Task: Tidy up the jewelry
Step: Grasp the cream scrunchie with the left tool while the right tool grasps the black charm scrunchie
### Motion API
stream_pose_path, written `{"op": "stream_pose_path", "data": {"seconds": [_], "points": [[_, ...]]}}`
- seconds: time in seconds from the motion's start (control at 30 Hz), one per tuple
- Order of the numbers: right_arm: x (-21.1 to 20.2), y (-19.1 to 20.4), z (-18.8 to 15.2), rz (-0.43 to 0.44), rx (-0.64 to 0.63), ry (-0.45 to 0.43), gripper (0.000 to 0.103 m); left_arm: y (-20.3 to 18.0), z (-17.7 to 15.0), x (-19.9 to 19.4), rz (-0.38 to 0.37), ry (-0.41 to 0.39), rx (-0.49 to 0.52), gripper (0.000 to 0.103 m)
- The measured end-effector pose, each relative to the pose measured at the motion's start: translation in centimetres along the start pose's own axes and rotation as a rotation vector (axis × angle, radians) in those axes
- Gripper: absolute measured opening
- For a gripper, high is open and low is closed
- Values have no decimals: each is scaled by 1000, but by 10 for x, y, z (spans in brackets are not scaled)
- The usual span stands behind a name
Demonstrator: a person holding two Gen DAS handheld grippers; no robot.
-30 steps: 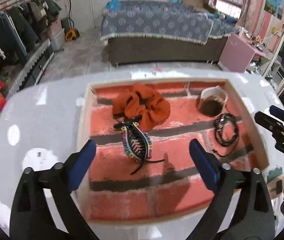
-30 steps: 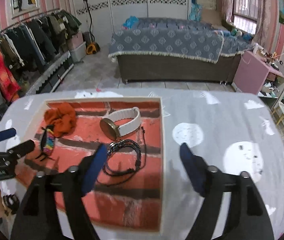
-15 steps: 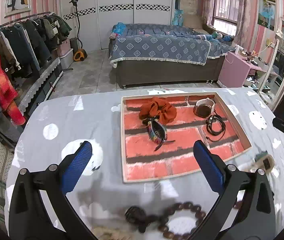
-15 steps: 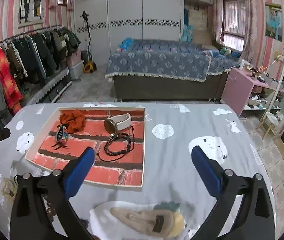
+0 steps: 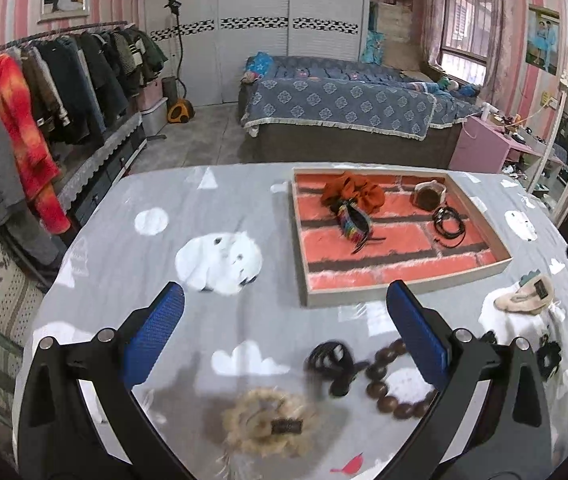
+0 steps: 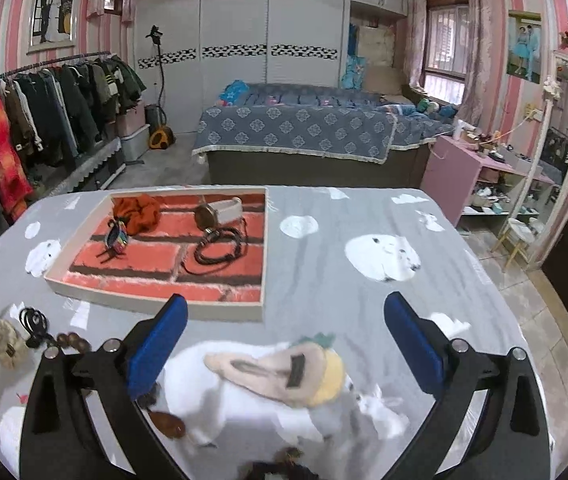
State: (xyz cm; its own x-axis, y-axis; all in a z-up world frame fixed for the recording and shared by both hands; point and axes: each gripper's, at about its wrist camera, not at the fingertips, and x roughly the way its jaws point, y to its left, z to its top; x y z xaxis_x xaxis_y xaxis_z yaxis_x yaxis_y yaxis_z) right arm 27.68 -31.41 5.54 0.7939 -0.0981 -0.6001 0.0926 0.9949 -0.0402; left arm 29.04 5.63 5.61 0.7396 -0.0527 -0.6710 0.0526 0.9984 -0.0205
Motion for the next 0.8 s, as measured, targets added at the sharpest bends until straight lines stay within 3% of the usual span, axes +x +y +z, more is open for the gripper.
{"op": "stream_pose_path", "data": {"seconds": [0.37, 0.8], "points": [[-14, -29, -52, 2, 57, 15, 96, 35, -55, 0, 43, 28, -49, 98], [-19, -47, -109, -74, 56, 51, 96, 51, -99, 20, 72, 71, -92, 98]]}}
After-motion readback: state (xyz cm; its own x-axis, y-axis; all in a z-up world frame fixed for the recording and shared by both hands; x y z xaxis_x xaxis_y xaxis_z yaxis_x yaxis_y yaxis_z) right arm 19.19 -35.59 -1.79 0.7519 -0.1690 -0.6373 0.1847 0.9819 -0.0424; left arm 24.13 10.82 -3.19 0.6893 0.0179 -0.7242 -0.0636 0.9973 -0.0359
